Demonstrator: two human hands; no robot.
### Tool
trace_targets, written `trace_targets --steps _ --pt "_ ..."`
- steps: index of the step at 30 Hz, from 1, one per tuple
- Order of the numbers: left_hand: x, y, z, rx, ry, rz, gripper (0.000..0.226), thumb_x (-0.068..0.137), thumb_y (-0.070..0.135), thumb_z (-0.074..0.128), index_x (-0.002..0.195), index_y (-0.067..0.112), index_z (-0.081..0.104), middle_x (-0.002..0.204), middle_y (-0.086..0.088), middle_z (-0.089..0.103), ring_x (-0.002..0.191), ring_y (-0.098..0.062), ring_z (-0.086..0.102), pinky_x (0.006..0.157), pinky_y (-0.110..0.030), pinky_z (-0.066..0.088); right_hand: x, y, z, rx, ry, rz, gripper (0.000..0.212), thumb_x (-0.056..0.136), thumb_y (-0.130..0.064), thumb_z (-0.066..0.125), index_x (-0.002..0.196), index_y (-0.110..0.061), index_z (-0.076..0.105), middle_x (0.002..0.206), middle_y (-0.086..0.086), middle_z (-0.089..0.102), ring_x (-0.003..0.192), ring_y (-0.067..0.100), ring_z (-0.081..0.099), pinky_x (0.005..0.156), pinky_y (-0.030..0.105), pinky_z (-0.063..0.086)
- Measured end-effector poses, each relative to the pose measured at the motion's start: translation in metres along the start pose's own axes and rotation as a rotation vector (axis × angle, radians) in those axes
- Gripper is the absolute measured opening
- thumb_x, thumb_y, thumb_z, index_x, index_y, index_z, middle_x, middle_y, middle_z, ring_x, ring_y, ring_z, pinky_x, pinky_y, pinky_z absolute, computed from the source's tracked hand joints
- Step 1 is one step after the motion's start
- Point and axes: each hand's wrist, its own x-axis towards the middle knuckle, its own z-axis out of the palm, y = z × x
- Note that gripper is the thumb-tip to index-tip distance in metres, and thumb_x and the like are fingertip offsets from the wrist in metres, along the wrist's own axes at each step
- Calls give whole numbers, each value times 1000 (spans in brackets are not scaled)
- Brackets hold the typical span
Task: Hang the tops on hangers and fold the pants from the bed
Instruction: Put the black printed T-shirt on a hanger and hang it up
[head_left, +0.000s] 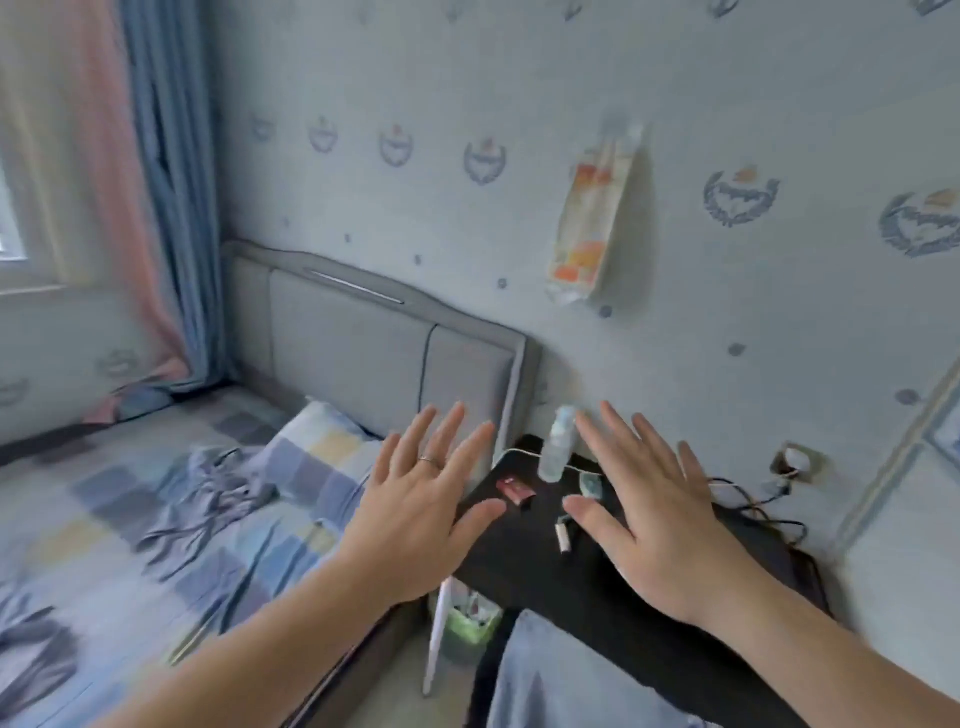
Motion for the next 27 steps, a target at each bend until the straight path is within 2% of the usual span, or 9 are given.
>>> trace_targets --steps 3,6,9,11,13,17,20,22,27 --pt "-83 -80 -4 88 -70 -238 77 83 80 -4 153 48 -13 163 14 -23 146 -11 -33 122 -44 -9 24 -74 68 71 -109 -150 76 82 -83 4 150 -55 -13 160 -28 -19 150 5 -21 122 48 -9" --pt "-165 -136 -11 136 -144 -468 81 83 83 -7 155 46 -9 164 14 -23 150 -15 -27 124 -46 -5 39 -145 130 126 -215 -291 76 79 -83 1 149 -56 -16 157 -30 -23 149 3 -21 121 47 -11" --pt "-236 -174 -19 138 -165 -705 79 84 78 0 155 46 -7 165 14 -19 151 -15 -22 123 -43 -7 49 -208 182 178 -327 -407 78 77 -86 -3 148 -57 -16 162 -26 -18 150 4 -20 120 46 -12" --pt "-276 -192 -25 133 -169 -850 77 86 77 5 156 46 -5 166 13 -16 151 -14 -21 122 -43 -6 53 -246 211 210 -409 -477 71 75 -89 -6 140 -64 -21 159 -29 -17 150 4 -18 119 46 -11" --pt "-312 -208 -30 124 -170 -976 82 82 79 0 156 46 -5 166 13 -16 151 -14 -21 123 -44 -4 56 -282 238 240 -500 -550 69 74 -91 -7 136 -68 -24 157 -31 -17 150 4 -18 119 45 -11" --pt "-364 -239 -39 124 -137 -1164 90 76 82 -8 157 44 -1 167 11 -10 152 -14 -16 122 -43 -1 66 -345 284 279 -633 -659 74 76 -88 1 144 -64 -15 160 -29 -13 150 4 -16 120 48 -10" --pt "-389 -270 -43 104 -128 -1266 83 85 79 2 158 41 5 167 11 -6 152 -13 -15 122 -43 1 80 -391 315 297 -695 -704 77 81 -82 9 152 -55 -7 163 -25 -8 151 5 -12 120 46 -9" --pt "-402 -295 -47 96 -123 -1320 74 92 74 13 158 40 7 167 11 -4 152 -13 -13 121 -44 3 91 -422 333 294 -738 -726 72 88 -75 17 153 -52 -5 164 -23 -6 152 6 -9 120 47 -7" --pt "-428 -360 -59 52 -109 -1442 69 95 71 18 157 41 12 167 11 2 152 -11 -11 120 -45 4 119 -498 373 279 -838 -796 67 96 -67 25 153 -51 -6 165 -22 -5 153 8 -6 120 47 -3"
